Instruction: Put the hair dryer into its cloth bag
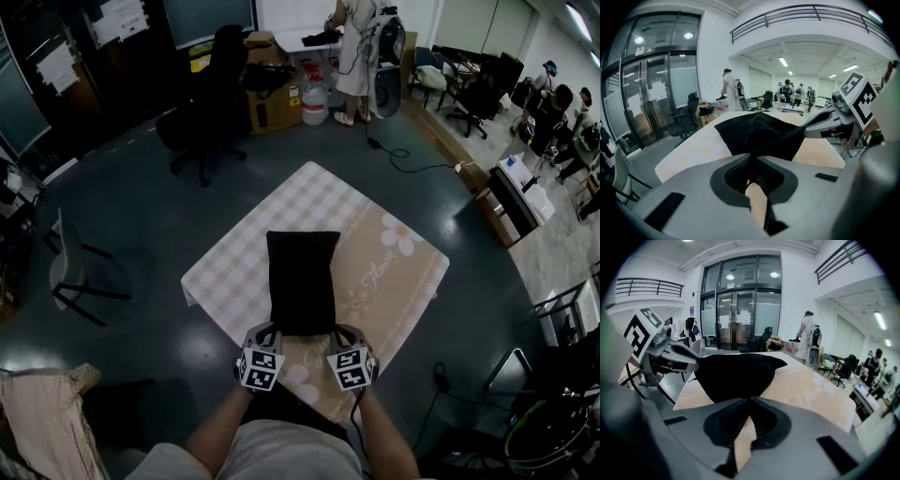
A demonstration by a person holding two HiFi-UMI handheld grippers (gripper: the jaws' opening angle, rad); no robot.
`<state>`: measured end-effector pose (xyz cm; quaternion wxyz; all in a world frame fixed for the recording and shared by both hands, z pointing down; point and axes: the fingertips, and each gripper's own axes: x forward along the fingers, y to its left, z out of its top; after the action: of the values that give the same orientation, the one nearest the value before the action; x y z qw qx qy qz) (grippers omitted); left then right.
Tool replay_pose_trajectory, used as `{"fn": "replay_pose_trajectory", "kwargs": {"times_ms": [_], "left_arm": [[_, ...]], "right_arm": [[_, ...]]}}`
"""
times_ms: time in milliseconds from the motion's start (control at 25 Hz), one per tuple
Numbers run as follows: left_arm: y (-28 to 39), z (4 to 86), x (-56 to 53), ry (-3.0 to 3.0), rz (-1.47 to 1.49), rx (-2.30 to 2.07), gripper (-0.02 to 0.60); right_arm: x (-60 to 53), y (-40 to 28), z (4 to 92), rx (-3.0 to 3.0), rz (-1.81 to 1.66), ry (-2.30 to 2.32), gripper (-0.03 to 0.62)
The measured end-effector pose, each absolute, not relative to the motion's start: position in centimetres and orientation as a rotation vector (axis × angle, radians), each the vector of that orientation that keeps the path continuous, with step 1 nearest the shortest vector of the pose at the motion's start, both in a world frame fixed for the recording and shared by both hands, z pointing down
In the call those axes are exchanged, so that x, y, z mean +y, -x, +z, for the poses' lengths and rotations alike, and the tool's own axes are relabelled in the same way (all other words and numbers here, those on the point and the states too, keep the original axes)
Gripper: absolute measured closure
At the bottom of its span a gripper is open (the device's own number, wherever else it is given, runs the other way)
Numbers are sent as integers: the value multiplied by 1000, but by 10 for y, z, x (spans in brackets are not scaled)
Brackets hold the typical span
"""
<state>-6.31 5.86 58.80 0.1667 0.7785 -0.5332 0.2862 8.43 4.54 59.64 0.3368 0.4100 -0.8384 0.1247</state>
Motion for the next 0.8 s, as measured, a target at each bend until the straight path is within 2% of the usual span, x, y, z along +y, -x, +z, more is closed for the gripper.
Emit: {"fn": "replay_pose_trajectory", "kwargs": {"times_ms": [800], "left_arm": [[69, 575, 97, -2074, 784, -1732, 565]], "right_arm": [[106, -90, 529, -2364, 336, -1212, 574]]}}
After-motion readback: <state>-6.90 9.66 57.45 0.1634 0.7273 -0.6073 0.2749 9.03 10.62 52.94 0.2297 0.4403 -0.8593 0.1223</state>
